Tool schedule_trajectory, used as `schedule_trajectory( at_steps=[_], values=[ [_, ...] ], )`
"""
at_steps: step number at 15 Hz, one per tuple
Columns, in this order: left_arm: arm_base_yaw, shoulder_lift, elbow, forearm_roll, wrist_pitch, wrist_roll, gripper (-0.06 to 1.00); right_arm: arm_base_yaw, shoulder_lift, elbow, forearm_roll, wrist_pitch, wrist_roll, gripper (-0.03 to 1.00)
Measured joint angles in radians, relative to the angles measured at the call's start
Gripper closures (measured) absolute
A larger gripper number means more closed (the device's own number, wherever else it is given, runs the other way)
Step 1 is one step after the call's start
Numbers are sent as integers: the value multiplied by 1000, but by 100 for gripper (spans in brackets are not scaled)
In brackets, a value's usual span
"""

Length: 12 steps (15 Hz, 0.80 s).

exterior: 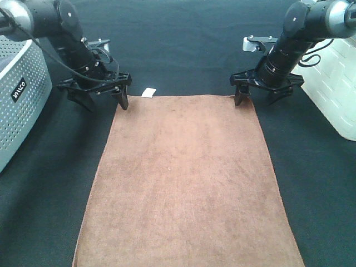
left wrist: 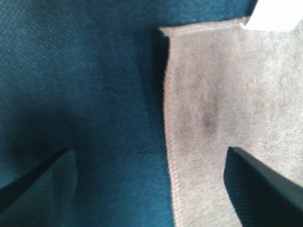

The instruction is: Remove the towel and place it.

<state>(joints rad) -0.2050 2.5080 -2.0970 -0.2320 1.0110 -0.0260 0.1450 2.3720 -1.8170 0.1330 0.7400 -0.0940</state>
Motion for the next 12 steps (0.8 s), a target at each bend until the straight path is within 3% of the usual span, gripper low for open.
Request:
schedule_trajectory(
  at_steps=[2,8,12],
  values=[
    [0,17,-3,-44,-8,33,16,0,13,0,7,-10,0,21],
    [2,30,-12,-70,-23,58,17,-3,41,-13,47,-10,0,21],
    [-12,39,-12,-155,-93,92,20,5,56,-23,147,-39,-64,24]
  ],
)
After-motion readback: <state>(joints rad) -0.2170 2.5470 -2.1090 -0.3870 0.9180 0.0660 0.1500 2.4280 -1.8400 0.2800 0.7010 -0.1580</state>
